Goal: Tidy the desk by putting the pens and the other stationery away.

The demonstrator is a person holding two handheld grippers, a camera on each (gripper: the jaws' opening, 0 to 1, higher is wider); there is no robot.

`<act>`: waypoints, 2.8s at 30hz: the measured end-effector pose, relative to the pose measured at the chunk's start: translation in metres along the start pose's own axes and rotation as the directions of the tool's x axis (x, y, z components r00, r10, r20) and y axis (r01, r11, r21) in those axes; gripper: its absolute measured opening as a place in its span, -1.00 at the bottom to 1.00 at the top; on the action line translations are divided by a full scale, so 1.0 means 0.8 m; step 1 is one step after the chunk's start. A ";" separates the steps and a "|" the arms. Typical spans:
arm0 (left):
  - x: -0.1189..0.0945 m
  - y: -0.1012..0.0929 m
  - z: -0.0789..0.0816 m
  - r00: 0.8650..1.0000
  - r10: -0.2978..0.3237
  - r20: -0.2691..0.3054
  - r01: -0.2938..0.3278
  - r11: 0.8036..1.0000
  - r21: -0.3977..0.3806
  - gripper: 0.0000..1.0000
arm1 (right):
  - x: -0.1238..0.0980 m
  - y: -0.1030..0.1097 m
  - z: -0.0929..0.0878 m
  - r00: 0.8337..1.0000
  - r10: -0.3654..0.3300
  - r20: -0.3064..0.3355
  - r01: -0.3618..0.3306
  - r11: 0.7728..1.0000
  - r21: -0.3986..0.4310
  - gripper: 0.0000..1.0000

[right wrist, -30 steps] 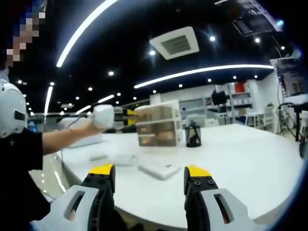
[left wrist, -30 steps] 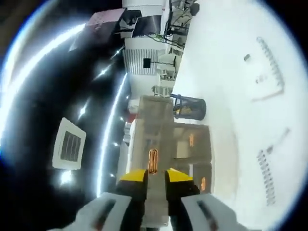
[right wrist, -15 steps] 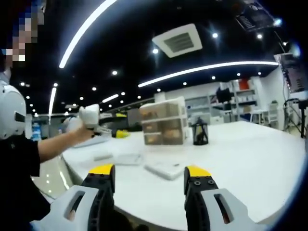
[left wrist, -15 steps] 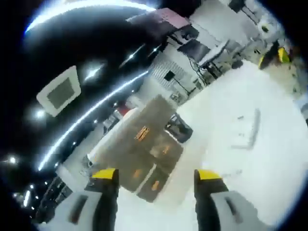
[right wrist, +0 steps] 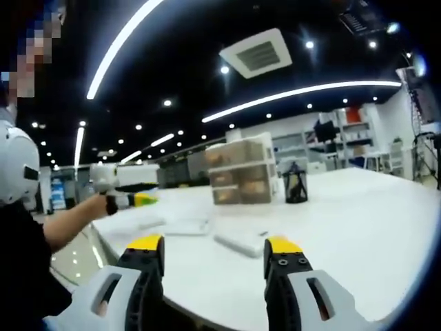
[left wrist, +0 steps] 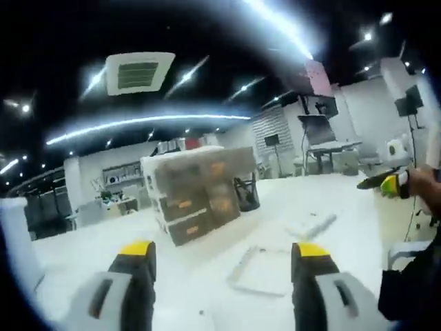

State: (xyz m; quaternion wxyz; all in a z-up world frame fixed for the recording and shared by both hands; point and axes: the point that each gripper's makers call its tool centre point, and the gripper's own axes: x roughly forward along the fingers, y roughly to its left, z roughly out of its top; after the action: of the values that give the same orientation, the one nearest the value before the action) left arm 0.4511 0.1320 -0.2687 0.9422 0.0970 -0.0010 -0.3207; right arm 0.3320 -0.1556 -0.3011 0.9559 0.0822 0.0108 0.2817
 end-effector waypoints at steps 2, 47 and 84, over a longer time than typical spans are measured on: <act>-0.017 0.004 -0.006 1.000 0.005 0.004 -0.005 0.999 -0.034 0.65 | 0.001 0.001 0.000 1.000 0.003 -0.001 -0.003 1.000 -0.002 0.11; -0.166 -0.030 -0.073 0.994 0.060 -0.095 -0.080 0.971 -0.224 0.82 | 0.026 0.048 -0.014 0.980 0.144 -0.137 -0.158 0.982 -0.101 0.40; -0.200 -0.025 -0.090 0.973 0.083 -0.214 -0.125 0.973 -0.193 0.82 | 0.132 0.167 -0.035 0.844 0.413 -0.341 -0.475 0.872 -0.120 0.59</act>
State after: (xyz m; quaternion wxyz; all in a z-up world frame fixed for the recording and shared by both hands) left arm 0.3162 0.2263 -0.3331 0.9578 0.0314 0.1241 -0.2572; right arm 0.3469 0.0163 -0.3046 0.8539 -0.0585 0.1102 0.5052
